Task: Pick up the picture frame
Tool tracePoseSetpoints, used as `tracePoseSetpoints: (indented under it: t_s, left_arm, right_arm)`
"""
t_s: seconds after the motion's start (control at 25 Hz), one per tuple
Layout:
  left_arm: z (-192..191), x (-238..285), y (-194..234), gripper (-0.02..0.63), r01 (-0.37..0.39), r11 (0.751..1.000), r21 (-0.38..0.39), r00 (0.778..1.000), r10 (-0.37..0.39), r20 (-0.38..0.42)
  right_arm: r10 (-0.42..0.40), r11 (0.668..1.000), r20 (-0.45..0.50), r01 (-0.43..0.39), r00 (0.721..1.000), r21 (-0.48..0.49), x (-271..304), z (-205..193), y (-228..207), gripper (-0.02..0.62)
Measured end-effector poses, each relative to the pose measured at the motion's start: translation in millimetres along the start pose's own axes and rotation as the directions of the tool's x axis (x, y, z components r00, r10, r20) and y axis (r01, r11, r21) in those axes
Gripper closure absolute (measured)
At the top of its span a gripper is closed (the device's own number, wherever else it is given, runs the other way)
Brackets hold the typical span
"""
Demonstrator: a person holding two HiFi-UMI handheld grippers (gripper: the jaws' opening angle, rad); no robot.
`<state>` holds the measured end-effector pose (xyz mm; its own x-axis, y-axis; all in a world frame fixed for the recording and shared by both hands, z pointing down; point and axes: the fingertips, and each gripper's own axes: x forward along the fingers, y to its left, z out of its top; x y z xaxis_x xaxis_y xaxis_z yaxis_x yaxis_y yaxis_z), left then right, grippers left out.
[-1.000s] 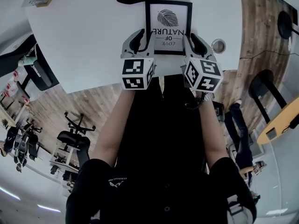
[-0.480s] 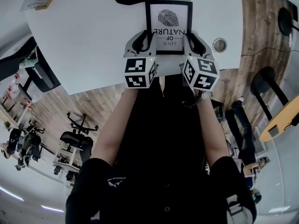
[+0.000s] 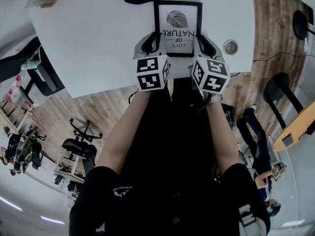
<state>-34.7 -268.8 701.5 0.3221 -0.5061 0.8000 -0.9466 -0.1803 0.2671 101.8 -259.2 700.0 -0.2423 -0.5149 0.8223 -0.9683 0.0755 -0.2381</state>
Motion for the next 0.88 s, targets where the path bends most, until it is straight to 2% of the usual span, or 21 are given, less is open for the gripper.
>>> tracePoseSetpoints:
  t_s: [0.44,0.88]
  left_arm:
    - [-27.2,-21.0,-4.1,0.529,-0.04,0.998,-0.056,0.999,0.039,-0.029]
    - [-51.3,-45.7,-13.7,0.531,-0.078,0.992,-0.096,0.997,0.08,0.023]
  right_arm:
    - [0.045,0.999,-0.036,-0.046,0.998,-0.023,-16.9,-22.3,4.6,0.528]
    - [0.087,0.994,-0.031,-0.089,0.996,-0.067,-37.5,-40.8,7.3,0.526]
